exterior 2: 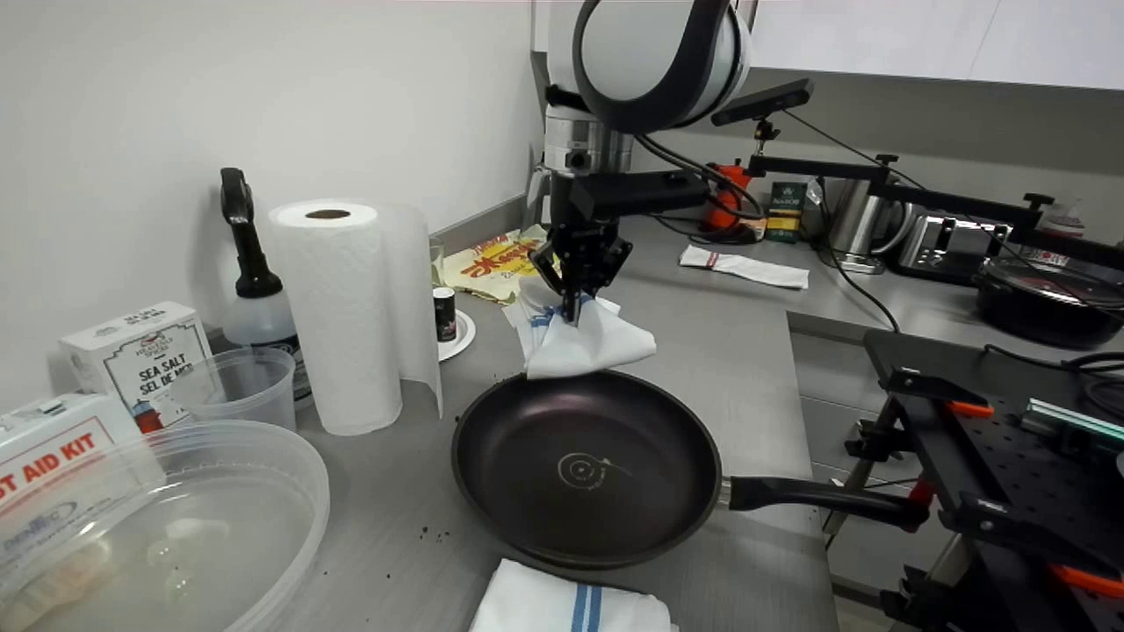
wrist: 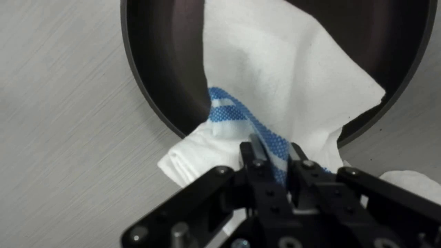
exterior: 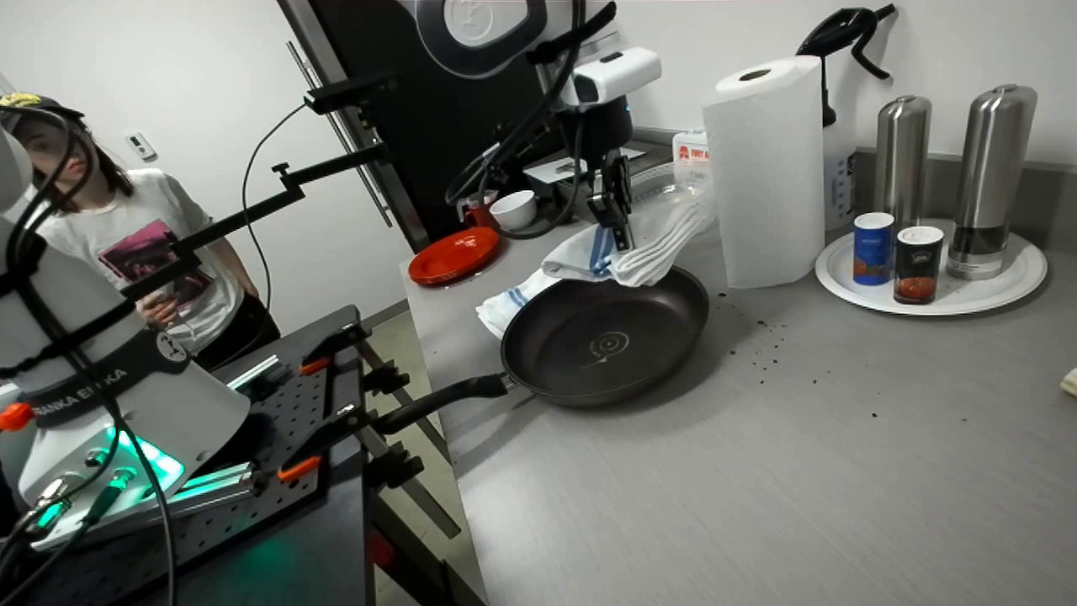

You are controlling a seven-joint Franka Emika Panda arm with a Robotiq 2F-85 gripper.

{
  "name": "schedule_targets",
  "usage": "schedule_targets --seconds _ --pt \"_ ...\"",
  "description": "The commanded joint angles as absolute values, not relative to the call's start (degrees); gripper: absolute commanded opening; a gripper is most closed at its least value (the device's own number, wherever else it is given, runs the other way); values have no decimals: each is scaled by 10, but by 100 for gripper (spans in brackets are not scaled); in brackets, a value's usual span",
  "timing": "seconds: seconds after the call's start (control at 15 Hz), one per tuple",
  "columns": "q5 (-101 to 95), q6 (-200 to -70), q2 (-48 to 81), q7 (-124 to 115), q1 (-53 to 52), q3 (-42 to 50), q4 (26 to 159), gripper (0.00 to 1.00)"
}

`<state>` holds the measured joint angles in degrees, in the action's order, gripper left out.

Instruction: Use the tea towel on the right to wipe the pan

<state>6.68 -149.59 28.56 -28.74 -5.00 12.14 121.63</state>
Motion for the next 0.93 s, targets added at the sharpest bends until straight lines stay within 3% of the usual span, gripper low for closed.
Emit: schedule_targets --seconds 0.0,0.6,0.87 --pt "11 -1458 285 -327 -81 136 1215 3" --pt "-73 -1347 370 -279 -56 130 1106 3" --pt "-74 -1374 431 -273 -42 132 1045 3"
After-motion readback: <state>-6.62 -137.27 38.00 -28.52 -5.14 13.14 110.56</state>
